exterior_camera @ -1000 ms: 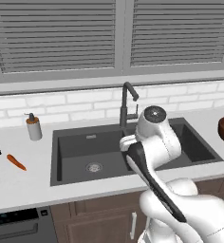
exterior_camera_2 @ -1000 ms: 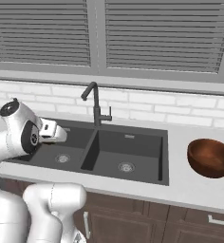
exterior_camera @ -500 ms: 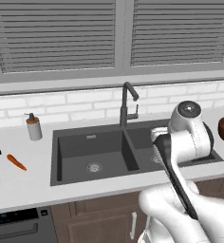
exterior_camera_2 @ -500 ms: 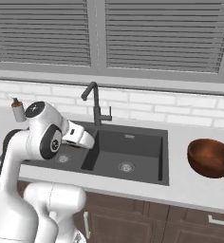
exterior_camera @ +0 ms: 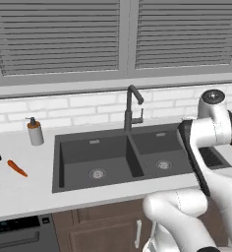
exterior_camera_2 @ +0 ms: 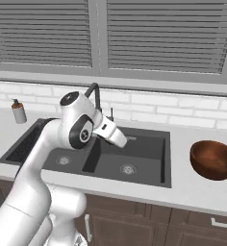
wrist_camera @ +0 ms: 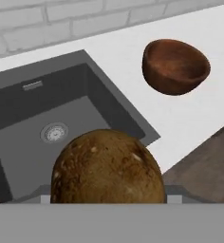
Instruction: Pick the mushroom from the sink and place it in the bowl. Then pick the bowl and place it in the microwave. Then close the microwave door and press the start button.
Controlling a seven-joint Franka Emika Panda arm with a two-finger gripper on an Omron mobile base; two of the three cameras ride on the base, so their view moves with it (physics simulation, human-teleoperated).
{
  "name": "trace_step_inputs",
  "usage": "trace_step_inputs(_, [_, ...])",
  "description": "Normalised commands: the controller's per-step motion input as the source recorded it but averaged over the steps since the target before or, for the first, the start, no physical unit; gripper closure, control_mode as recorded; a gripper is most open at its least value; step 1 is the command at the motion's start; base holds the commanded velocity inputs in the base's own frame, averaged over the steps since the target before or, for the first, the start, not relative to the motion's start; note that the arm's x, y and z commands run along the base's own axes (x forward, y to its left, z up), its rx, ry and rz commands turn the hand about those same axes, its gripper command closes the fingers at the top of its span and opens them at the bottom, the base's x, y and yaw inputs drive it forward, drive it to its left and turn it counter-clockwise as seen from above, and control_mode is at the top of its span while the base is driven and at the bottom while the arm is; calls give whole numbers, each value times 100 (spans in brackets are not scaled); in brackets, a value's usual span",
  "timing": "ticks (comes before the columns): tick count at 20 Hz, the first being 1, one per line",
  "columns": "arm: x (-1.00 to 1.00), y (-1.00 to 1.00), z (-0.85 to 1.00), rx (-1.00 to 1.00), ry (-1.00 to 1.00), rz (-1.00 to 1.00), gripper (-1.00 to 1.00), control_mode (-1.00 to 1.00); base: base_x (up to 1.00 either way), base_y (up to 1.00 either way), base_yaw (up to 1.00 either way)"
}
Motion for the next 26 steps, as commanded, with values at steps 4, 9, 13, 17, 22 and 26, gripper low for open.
trace_step_inputs(4, [28, -100, 11, 2, 0, -18, 100, -100, 0, 0, 0])
trace_step_inputs(9, [2, -98, 17, 3, 0, -9, 100, -100, 0, 0, 0])
trace_step_inputs(13, [13, -86, 0, 6, 7, -16, 100, -100, 0, 0, 0])
trace_step_inputs(17, [37, -100, 0, 8, 12, -17, 100, -100, 0, 0, 0])
trace_step_inputs(22, [90, -100, -19, 8, 20, -8, 100, -100, 0, 0, 0])
trace_step_inputs(26, [98, -100, -43, 9, 14, 2, 100, -100, 0, 0, 0])
